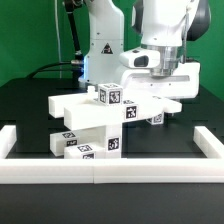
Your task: Assemble chair
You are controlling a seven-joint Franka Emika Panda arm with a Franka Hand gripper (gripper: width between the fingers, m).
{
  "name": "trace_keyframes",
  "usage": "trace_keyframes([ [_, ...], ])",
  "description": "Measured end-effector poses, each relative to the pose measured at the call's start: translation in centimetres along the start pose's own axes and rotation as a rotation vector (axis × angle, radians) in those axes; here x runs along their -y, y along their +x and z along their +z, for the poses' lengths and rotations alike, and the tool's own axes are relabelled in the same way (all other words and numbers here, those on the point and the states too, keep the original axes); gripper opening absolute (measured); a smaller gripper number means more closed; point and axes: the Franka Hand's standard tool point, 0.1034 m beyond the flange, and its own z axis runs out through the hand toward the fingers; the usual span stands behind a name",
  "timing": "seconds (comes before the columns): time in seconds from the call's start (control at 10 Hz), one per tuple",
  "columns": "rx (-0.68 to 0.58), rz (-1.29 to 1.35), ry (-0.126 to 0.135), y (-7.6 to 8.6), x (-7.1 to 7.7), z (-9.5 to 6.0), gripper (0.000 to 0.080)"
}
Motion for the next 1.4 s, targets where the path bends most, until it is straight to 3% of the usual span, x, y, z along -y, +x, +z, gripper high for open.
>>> trace_keyframes([
  [0.3, 0.0, 0.0, 0.0, -0.01, -0.01, 0.01, 0.0622],
  [0.4, 0.0, 0.001, 0.0, -0.01, -0.04, 0.01, 0.0443],
  [0.5, 0.0, 0.001, 0.0, -0.01, -0.05, 0.01, 0.0443],
  [0.6, 0.0, 0.001, 0.0, -0.01, -0.05, 0.01, 0.0281],
  [1.2, 0.001, 0.002, 0.0, -0.02, -0.09, 0.01, 0.0282],
  [1.4, 0.008, -0.007, 0.009, 0.06, -0.81, -0.83, 0.0282],
])
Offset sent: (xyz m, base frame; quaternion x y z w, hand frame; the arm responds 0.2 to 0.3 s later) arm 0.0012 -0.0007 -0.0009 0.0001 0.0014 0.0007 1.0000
